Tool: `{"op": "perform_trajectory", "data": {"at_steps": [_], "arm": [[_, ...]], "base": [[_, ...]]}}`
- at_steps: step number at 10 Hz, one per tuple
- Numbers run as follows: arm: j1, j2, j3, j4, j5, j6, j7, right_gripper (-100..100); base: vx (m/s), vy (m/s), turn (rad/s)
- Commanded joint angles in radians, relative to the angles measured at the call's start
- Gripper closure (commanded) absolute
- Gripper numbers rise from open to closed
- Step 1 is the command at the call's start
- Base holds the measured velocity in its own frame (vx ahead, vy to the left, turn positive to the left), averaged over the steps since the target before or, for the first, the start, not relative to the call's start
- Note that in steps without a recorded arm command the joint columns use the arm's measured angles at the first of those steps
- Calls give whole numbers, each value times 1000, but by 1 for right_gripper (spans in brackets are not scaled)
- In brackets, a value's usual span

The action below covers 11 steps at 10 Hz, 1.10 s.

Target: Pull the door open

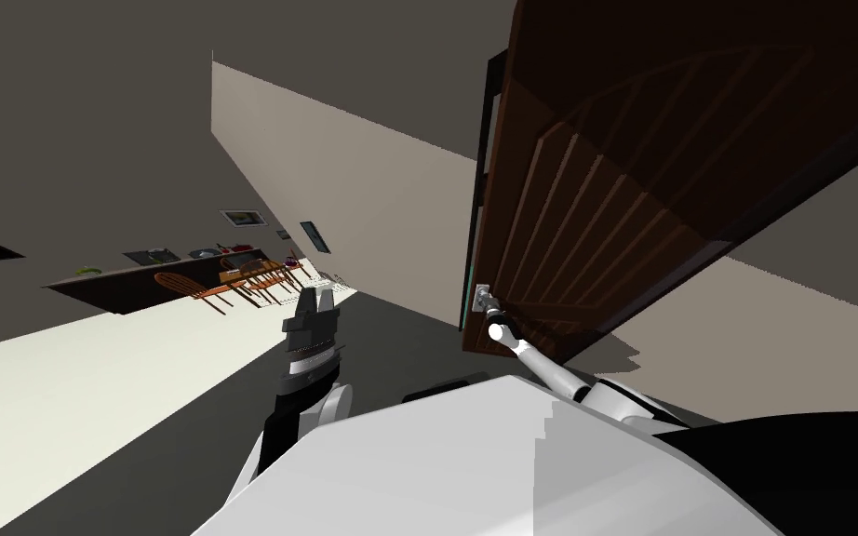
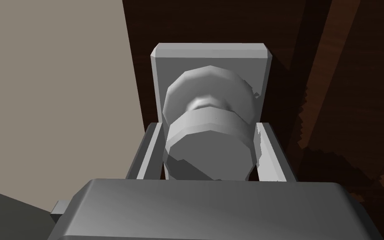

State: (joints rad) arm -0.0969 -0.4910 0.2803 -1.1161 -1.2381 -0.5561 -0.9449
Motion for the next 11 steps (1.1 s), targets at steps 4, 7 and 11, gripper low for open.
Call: {"op": "perform_trajectory", "data": {"at_steps": [4, 7, 11], "arm": [[14, -34, 49, -22, 8, 1, -52, 100], [23, -61, 80, -39, 13, 0, -87, 100], [38, -89, 111, -64, 13, -7, -111, 100]], "base": [[-230, -56, 141], [-208, -82, 145], [-205, -43, 116]]}}
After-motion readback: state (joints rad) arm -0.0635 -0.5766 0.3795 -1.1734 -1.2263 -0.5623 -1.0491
